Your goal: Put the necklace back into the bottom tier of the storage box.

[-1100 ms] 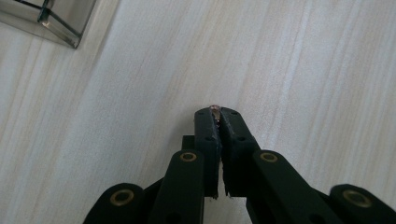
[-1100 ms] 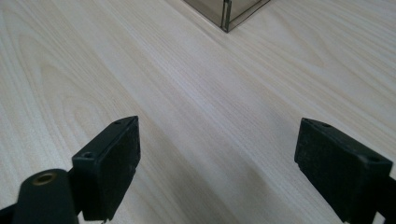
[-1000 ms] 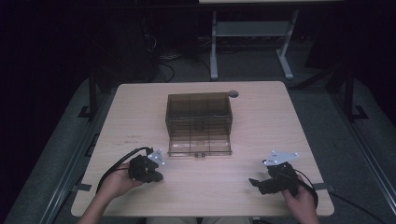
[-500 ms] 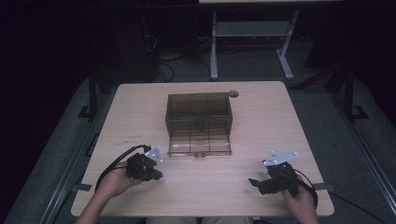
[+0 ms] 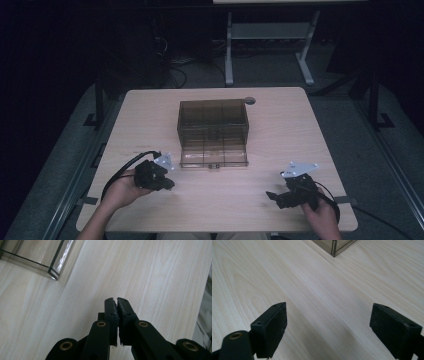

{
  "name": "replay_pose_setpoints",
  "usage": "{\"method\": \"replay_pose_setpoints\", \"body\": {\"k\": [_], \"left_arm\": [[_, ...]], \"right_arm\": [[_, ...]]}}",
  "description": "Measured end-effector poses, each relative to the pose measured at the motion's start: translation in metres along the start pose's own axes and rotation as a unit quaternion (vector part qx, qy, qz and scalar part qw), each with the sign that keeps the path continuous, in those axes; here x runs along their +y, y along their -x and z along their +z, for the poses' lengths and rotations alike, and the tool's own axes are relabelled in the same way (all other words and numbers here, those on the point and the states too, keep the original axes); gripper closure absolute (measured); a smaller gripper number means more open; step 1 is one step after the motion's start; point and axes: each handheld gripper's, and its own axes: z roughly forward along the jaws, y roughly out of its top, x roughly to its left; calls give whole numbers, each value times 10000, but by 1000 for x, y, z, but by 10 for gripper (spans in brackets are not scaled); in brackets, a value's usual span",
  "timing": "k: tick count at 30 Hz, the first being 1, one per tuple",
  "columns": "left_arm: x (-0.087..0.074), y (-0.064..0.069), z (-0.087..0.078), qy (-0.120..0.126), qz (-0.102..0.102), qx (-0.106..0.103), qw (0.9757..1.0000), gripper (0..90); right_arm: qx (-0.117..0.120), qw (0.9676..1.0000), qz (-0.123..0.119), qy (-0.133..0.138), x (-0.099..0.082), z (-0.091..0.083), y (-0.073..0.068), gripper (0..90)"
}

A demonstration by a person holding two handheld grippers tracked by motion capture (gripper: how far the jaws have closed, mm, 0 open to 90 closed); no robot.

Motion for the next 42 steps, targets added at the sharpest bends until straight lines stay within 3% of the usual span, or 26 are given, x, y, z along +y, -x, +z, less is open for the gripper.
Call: {"method": "replay_pose_setpoints", "body": {"k": [42], "left_arm": [[37,-22,-11,21,72,-143,9999,867]], "right_arm": [[35,10000,1,-15,1,2,0,138]]}}
